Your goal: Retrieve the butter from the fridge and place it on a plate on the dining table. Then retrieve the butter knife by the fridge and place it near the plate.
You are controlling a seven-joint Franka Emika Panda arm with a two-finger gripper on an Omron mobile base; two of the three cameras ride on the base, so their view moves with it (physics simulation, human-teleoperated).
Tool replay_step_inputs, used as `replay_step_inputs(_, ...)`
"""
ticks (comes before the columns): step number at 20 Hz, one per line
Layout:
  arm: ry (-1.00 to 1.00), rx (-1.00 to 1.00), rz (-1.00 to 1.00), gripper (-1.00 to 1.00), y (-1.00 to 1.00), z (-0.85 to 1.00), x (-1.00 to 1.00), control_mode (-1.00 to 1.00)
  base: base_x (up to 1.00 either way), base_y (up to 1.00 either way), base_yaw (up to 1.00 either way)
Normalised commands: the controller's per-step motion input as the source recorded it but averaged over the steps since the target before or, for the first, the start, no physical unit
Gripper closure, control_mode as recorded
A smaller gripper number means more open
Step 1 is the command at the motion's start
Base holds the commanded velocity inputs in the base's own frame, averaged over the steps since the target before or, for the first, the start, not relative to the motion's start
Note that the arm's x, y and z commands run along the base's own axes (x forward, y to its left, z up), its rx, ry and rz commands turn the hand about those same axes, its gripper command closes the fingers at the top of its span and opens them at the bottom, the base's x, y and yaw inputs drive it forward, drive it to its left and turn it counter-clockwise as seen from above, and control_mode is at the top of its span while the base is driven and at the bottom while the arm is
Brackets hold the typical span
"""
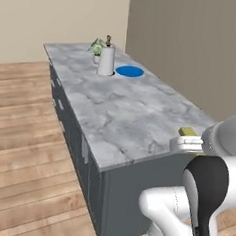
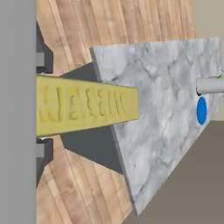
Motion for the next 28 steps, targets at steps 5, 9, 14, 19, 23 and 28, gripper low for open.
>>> replay_step_inputs(5, 0.0, 0.0, 0.0, 1.0, 0.0, 0.0, 0.0, 1.0, 0.0, -1.0, 0.05)
replay_step_inputs(9, 0.0, 0.0, 0.0, 1.0, 0.0, 0.0, 0.0, 1.0, 0.03, -1.0, 0.07)
replay_step_inputs(14, 0.0, 0.0, 0.0, 1.0, 0.0, 0.0, 0.0, 1.0, 0.32, -1.0, 0.09)
replay_step_inputs(19, 0.0, 0.0, 0.0, 1.0, 0.0, 0.0, 0.0, 1.0, 0.34, -1.0, 0.08)
replay_step_inputs(23, 0.0, 0.0, 0.0, 1.0, 0.0, 0.0, 0.0, 1.0, 0.36, -1.0, 0.06)
replay_step_inputs(28, 0.0, 0.0, 0.0, 1.0, 0.0, 0.0, 0.0, 1.0, 0.4, -1.0, 0.05)
